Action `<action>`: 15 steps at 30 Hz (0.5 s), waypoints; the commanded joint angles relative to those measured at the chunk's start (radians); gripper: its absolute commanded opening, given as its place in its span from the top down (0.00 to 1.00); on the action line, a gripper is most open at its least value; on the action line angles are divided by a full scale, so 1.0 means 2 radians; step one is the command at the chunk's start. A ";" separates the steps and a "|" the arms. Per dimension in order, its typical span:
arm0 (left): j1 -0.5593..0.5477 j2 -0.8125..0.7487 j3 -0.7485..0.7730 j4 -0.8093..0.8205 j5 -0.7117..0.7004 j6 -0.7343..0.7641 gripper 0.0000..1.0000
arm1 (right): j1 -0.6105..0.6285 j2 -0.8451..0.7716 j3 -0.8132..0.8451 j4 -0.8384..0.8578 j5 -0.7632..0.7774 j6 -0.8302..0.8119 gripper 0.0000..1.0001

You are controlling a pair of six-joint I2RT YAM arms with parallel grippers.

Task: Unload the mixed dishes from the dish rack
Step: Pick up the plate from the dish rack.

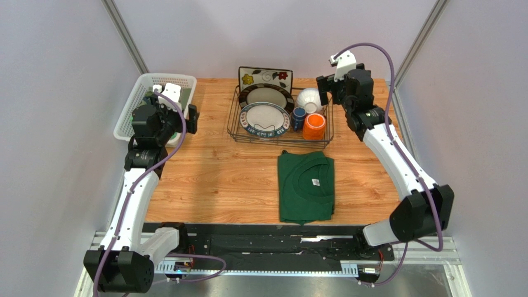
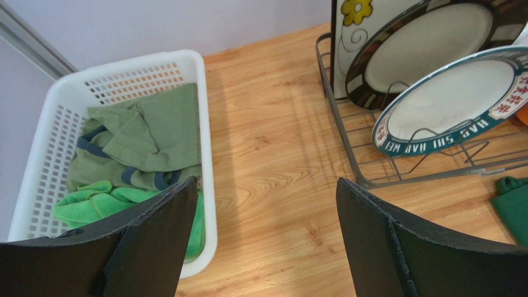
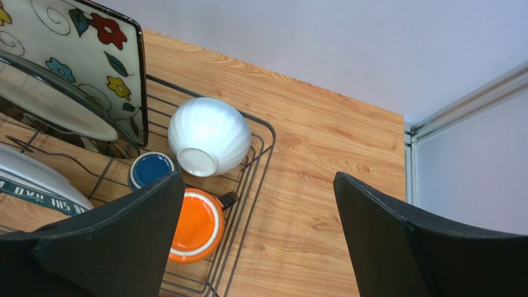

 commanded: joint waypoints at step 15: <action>0.004 0.095 0.017 0.041 0.073 0.084 0.12 | -0.004 0.197 0.171 0.049 -0.121 -0.083 0.05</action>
